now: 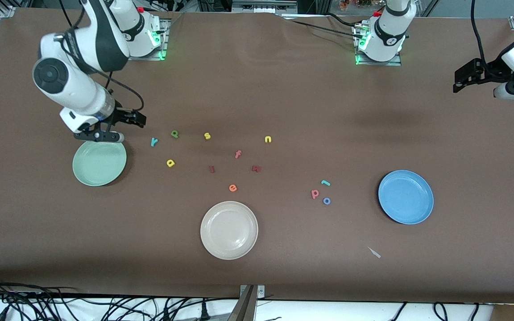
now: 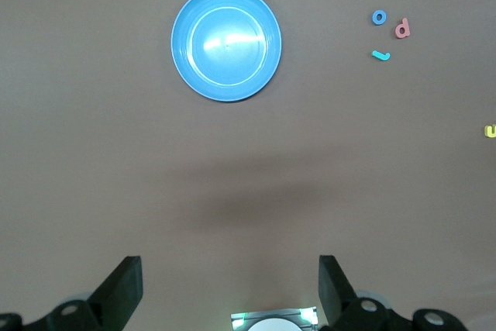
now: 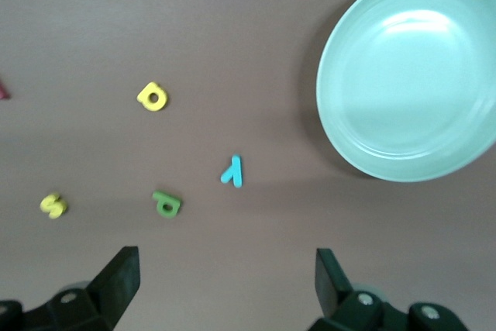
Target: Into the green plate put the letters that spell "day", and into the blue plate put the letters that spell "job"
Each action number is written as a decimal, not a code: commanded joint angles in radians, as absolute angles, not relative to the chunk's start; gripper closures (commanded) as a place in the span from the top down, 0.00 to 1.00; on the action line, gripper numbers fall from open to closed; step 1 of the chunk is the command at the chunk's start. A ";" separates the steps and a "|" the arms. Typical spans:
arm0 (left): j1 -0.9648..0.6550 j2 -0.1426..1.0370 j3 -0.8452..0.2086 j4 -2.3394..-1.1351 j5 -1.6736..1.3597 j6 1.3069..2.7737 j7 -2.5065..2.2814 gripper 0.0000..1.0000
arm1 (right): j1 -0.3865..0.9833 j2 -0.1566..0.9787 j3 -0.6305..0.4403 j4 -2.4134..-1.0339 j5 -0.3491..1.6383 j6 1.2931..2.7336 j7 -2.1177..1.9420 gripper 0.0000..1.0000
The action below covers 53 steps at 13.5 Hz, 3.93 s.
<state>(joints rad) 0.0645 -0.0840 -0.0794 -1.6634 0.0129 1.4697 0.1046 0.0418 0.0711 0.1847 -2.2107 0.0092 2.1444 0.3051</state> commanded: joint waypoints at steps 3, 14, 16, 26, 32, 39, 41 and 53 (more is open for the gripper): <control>0.060 -0.083 -0.113 -1.647 -0.011 1.454 0.097 1.00 | 0.041 0.165 0.210 -2.240 0.021 2.288 0.426 1.00; 0.003 -0.045 -0.120 -1.588 0.000 1.463 0.063 1.00 | 0.043 0.299 0.192 -2.293 -0.018 2.465 0.446 1.00; -0.011 0.027 -0.112 -1.491 0.002 1.456 0.061 1.00 | 0.043 0.298 0.190 -2.305 -0.020 2.485 0.489 1.00; 0.009 0.029 -0.112 -1.489 -0.003 1.456 0.063 1.00 | 0.055 0.267 0.195 -2.310 -0.199 2.459 0.568 1.00; 0.012 0.078 -0.112 -1.548 -0.009 1.462 0.080 1.00 | 0.055 0.272 0.198 -2.184 -0.199 2.218 0.503 1.00; -0.095 0.176 -0.120 -1.753 -0.009 1.747 0.080 1.00 | 0.066 0.244 0.187 -2.151 -0.186 2.123 0.445 1.00; -0.119 0.218 -0.118 -1.773 -0.006 1.819 0.083 1.00 | 0.066 0.245 0.187 -2.173 -0.160 2.184 0.480 0.99; -0.276 0.547 -0.101 -1.798 -0.011 2.370 -0.069 0.99 | 0.066 0.259 0.189 -2.431 -0.098 2.632 0.586 0.95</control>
